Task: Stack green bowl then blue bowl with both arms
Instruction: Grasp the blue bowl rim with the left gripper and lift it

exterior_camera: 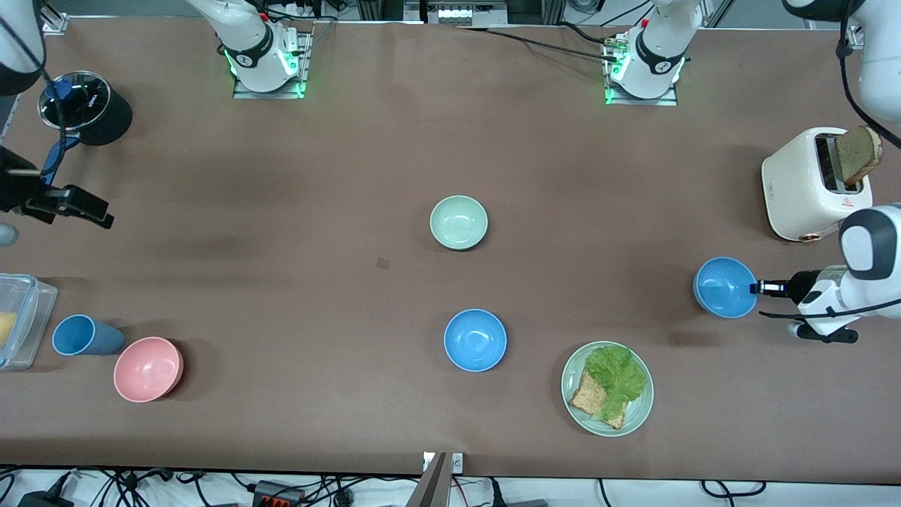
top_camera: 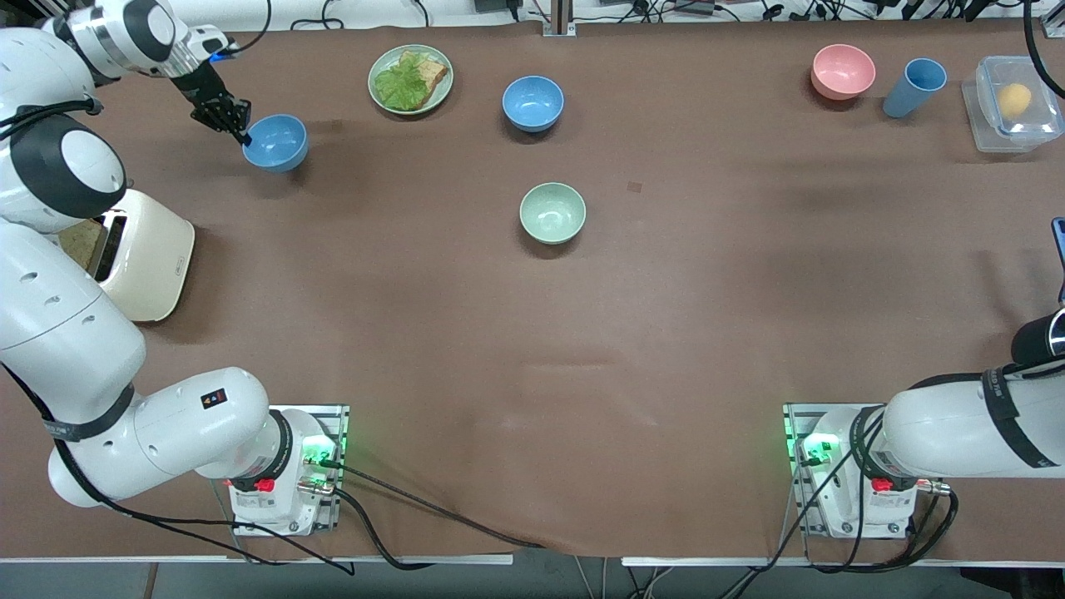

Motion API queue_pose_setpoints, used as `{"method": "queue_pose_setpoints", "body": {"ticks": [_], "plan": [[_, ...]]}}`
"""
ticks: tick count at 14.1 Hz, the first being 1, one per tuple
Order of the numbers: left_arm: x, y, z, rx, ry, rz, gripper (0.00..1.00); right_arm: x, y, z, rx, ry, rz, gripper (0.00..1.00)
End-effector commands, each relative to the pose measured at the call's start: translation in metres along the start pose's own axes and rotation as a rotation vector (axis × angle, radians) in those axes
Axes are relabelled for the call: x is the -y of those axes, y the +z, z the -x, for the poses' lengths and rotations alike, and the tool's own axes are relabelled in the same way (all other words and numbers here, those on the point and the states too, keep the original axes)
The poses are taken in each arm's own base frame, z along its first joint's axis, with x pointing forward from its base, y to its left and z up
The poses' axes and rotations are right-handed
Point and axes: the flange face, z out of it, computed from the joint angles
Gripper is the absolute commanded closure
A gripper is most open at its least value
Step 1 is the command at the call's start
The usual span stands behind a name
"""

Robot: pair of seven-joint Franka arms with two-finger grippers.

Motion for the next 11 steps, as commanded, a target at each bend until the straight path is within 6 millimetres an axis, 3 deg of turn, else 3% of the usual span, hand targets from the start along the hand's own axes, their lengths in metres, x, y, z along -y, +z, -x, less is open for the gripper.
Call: {"method": "queue_pose_setpoints", "body": {"ticks": [1,4,6,8,11], "plan": [[-0.023,-0.053,0.023,-0.023,0.027,0.023,1.00,0.002,-0.002,0.018,-0.010,-0.028,0.011,0.00],[-0.097,-0.112,0.038,-0.043,0.027,0.000,1.00,0.001,-0.008,0.019,0.001,-0.032,0.013,0.00],[-0.140,-0.134,0.052,-0.025,-0.025,-0.009,1.00,0.000,-0.009,0.022,0.014,-0.029,0.013,0.00],[-0.164,-0.150,0.067,-0.009,-0.081,-0.014,1.00,-0.001,-0.012,0.026,0.013,-0.030,0.011,0.00],[-0.241,-0.152,0.085,-0.009,-0.157,-0.037,1.00,-0.003,-0.012,0.026,0.008,-0.063,0.005,0.00]]}}
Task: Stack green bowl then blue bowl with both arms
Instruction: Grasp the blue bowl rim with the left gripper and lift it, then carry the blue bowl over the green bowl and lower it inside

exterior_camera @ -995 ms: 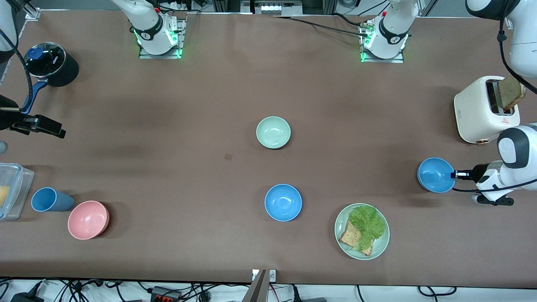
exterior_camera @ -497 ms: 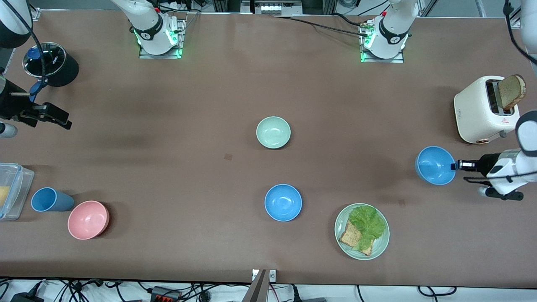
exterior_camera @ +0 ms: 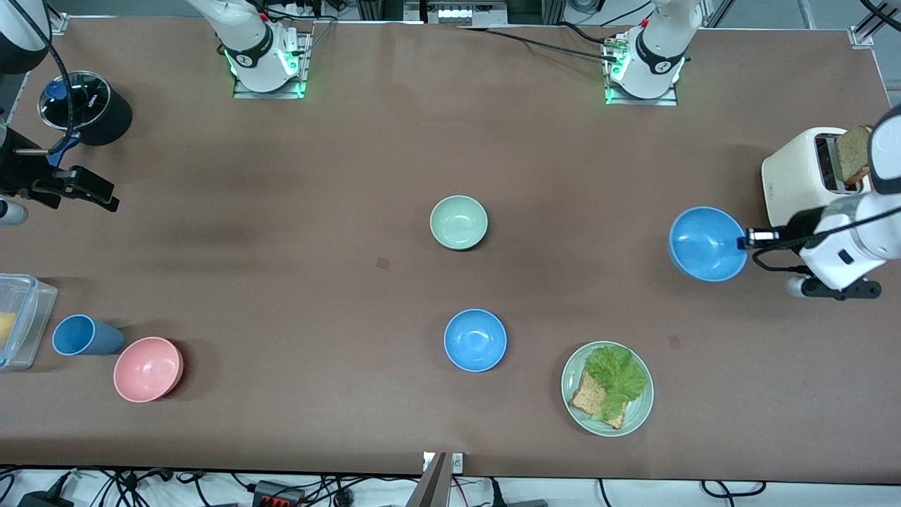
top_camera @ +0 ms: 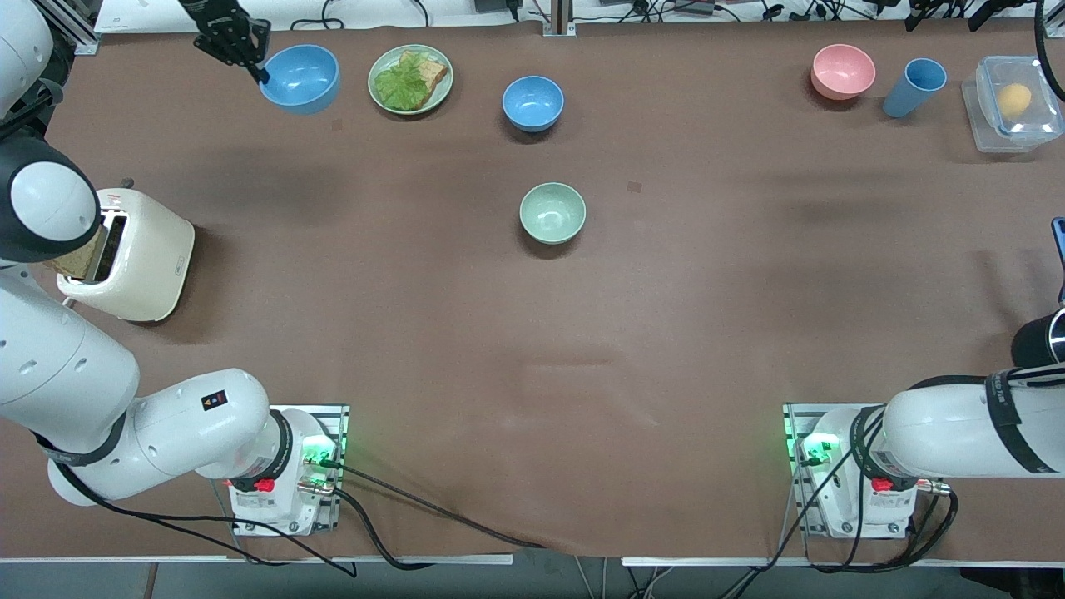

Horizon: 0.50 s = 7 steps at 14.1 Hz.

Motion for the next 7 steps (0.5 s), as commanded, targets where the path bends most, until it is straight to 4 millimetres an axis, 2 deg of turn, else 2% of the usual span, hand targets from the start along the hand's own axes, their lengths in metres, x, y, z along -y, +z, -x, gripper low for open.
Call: {"method": "queue_pose_setpoints", "body": {"ticks": [1,3,7], "plan": [[-0.073,0.005,0.027,0.010,-0.086,-0.008,1.00,0.000,-0.006,0.010,-0.004,-0.031,0.006,0.00],[-0.133,0.011,0.036,-0.011,-0.144,0.005,1.00,0.000,-0.004,0.011,0.000,-0.030,0.006,0.00],[-0.234,0.048,0.046,-0.020,-0.275,0.033,1.00,-0.003,-0.006,0.010,-0.010,-0.017,0.012,0.00]]}}
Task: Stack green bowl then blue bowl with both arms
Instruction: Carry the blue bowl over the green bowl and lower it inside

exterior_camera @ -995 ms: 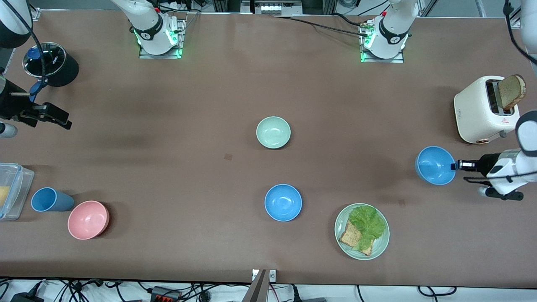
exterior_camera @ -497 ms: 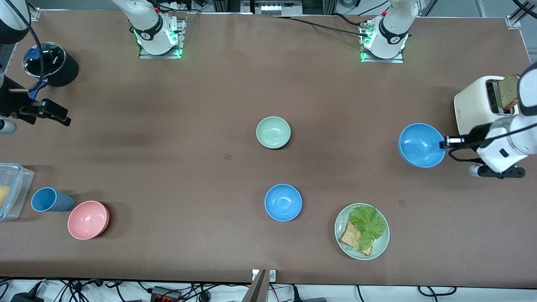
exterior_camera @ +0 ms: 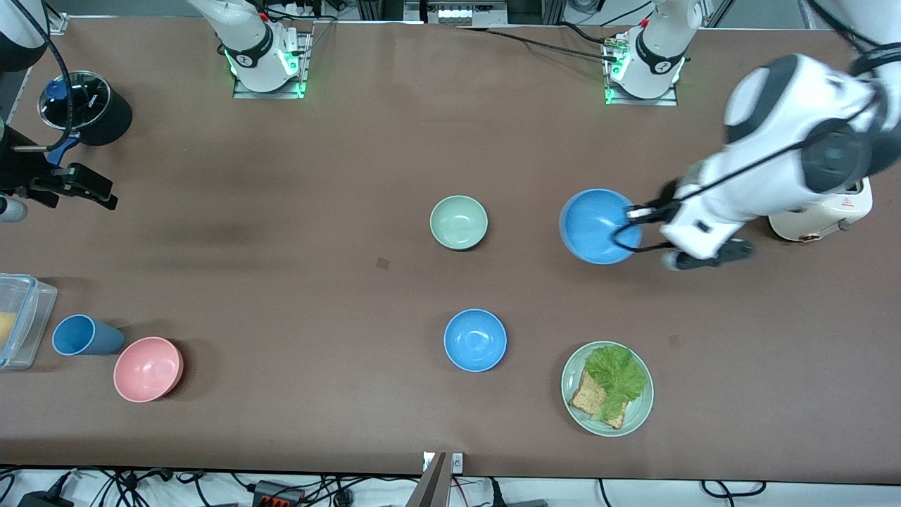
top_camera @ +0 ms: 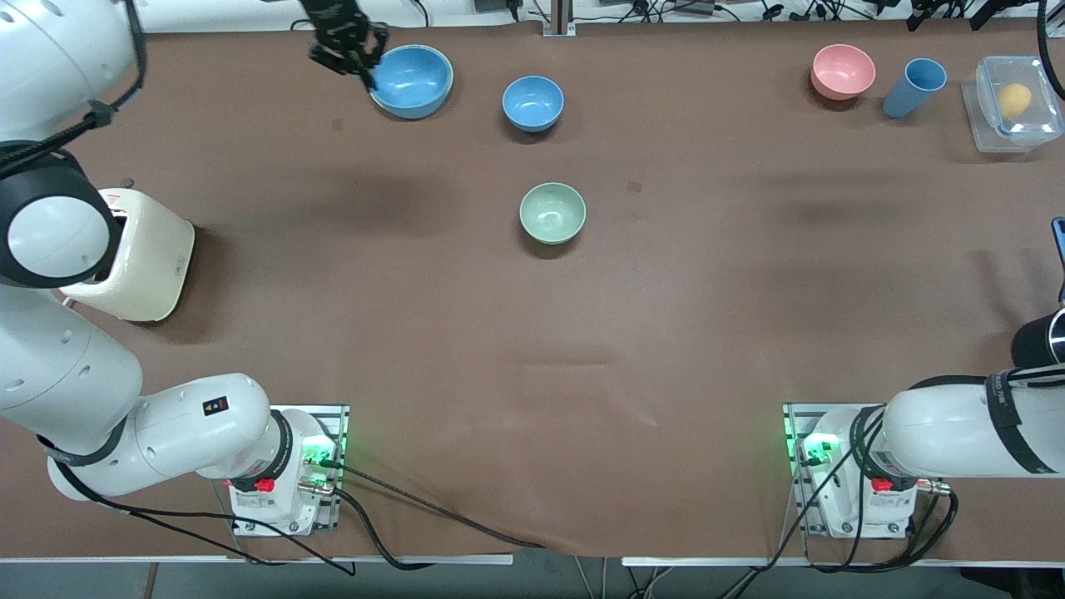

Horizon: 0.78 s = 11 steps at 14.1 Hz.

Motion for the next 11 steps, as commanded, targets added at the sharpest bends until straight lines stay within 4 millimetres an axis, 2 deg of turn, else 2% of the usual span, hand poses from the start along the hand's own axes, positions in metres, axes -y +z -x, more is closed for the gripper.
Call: {"method": "queue_pose_setpoints", "body": {"ticks": [1,4,6,7,8,10,11], "plan": [[-0.047,0.029,0.013,0.005,-0.082,0.023,1.00,-0.001,-0.004,0.009,-0.008,-0.008,0.012,0.00],[-0.085,0.075,0.016,0.036,-0.194,0.058,1.00,-0.001,-0.003,0.012,0.005,0.020,0.008,0.00],[-0.121,0.108,0.033,0.056,-0.204,0.073,1.00,-0.002,-0.005,0.015,0.001,0.020,0.009,0.00],[-0.133,0.122,0.038,0.063,-0.217,0.081,1.00,-0.002,-0.005,0.014,-0.005,0.009,0.013,0.00],[-0.143,0.134,0.044,0.063,-0.211,0.081,1.00,-0.002,-0.005,0.013,-0.008,0.007,0.013,0.00],[-0.146,0.162,0.044,0.063,-0.189,0.047,1.00,-0.002,-0.005,0.013,-0.013,0.007,0.013,0.00],[-0.154,0.168,0.053,0.063,-0.168,0.038,1.00,-0.002,-0.004,0.012,-0.013,0.006,0.013,0.00]]}}
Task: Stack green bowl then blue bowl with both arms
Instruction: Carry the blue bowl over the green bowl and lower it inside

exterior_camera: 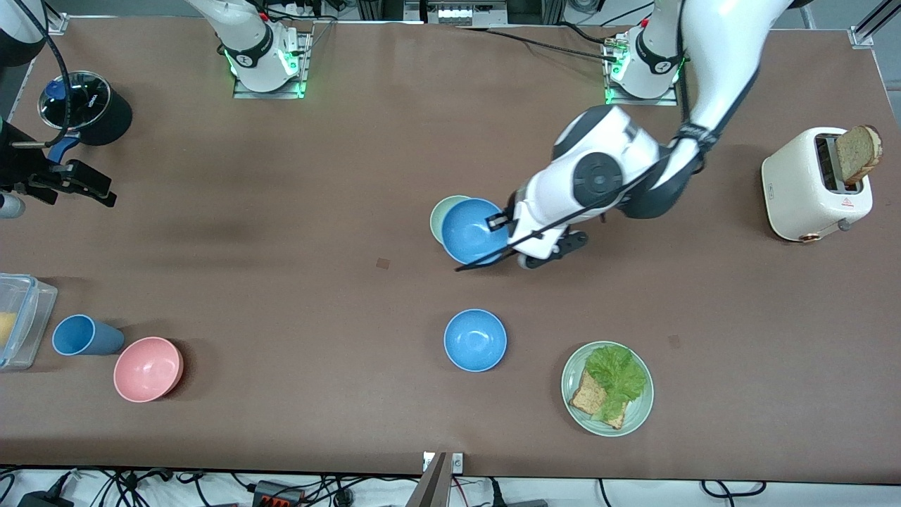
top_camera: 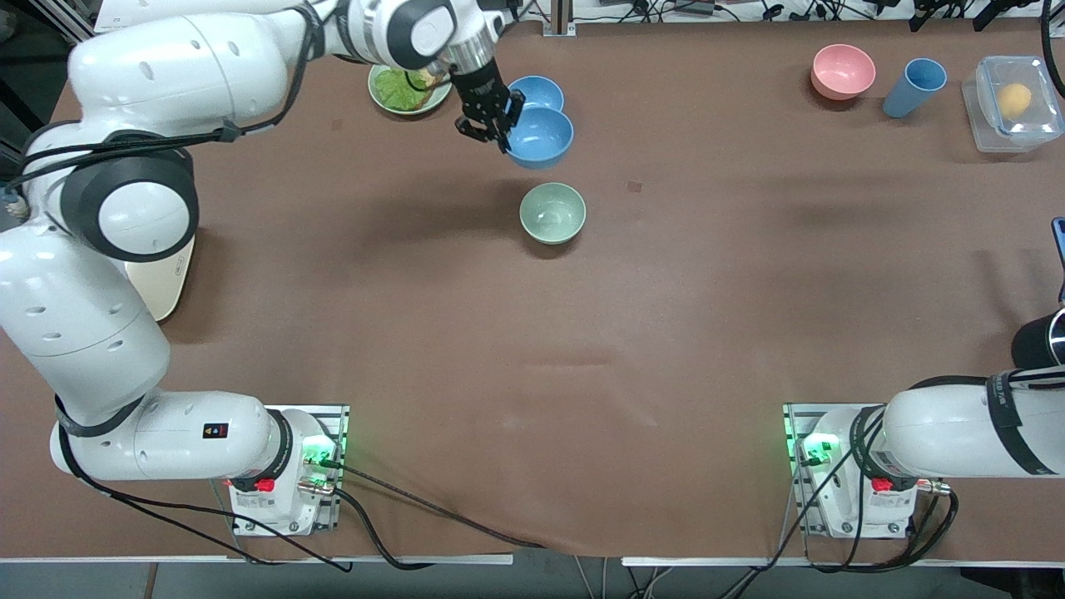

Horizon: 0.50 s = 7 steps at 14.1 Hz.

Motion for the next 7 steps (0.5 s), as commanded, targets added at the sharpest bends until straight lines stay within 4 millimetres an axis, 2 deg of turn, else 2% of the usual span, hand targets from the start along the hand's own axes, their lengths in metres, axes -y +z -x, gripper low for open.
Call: {"method": "queue_pose_setpoints", "body": {"ticks": [1,3,7], "plan": [[-0.003,0.018,0.006,-0.023,0.017,-0.031,1.00,-0.001,-0.002,0.008,-0.011,-0.003,0.015,0.00],[0.006,0.035,0.005,-0.038,0.038,-0.071,1.00,0.000,-0.001,0.008,-0.010,-0.008,0.015,0.00],[0.008,0.061,0.018,-0.045,0.050,-0.060,1.00,0.000,0.003,0.007,0.001,-0.007,0.012,0.00]]}}
